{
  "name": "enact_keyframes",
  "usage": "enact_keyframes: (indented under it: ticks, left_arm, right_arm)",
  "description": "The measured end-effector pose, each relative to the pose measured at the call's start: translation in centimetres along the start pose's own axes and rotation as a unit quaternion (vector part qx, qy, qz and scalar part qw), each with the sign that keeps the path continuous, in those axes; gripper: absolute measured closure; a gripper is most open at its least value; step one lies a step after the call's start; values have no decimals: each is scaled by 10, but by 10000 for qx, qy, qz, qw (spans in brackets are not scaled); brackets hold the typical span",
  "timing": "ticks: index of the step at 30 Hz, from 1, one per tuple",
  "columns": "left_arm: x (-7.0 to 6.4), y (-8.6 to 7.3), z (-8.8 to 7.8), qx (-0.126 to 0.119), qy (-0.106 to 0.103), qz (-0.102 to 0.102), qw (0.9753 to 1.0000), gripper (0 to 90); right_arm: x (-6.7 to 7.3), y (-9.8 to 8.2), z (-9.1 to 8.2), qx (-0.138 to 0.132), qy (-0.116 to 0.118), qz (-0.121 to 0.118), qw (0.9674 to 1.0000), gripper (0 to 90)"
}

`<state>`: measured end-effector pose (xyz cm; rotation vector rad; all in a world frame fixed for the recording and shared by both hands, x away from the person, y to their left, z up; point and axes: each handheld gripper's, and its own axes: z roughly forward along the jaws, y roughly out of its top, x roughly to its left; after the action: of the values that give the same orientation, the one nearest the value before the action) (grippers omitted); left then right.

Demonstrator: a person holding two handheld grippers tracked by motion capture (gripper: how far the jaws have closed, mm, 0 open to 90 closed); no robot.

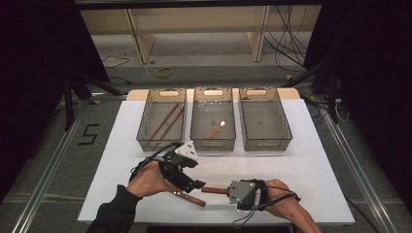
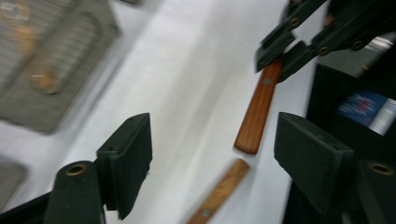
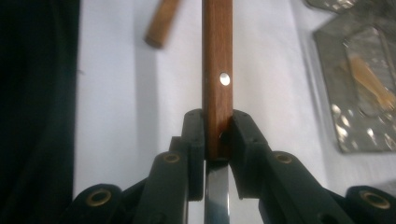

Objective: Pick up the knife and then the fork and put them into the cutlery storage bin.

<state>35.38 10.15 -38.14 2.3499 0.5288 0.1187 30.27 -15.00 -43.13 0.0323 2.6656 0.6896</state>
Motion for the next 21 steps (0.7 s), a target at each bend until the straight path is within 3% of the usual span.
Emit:
enact_keyframes:
  ticks: [3, 5, 12, 18, 21]
  left_arm:
    - [4, -7, -6, -298, 225, -70, 9993, 245]
    - [7, -10, -9, -428, 256, -126, 9987, 237]
    - [11, -30, -4, -484, 305, -429, 9974, 219]
    - [12, -47, 1, -598, 394, -644, 9954, 219]
    - [14, -53, 0, -623, 466, -682, 9946, 218]
  right_arm:
    - [-6, -8, -5, 23, -112, 180, 9998, 776]
    - [-11, -13, -6, 51, -199, 286, 9994, 776]
    - [-31, -27, -17, -51, -375, 940, 9949, 776]
    - [-56, -32, -27, -200, -513, 1664, 9845, 777]
    - [-72, -34, -33, -298, -551, 2019, 9774, 776]
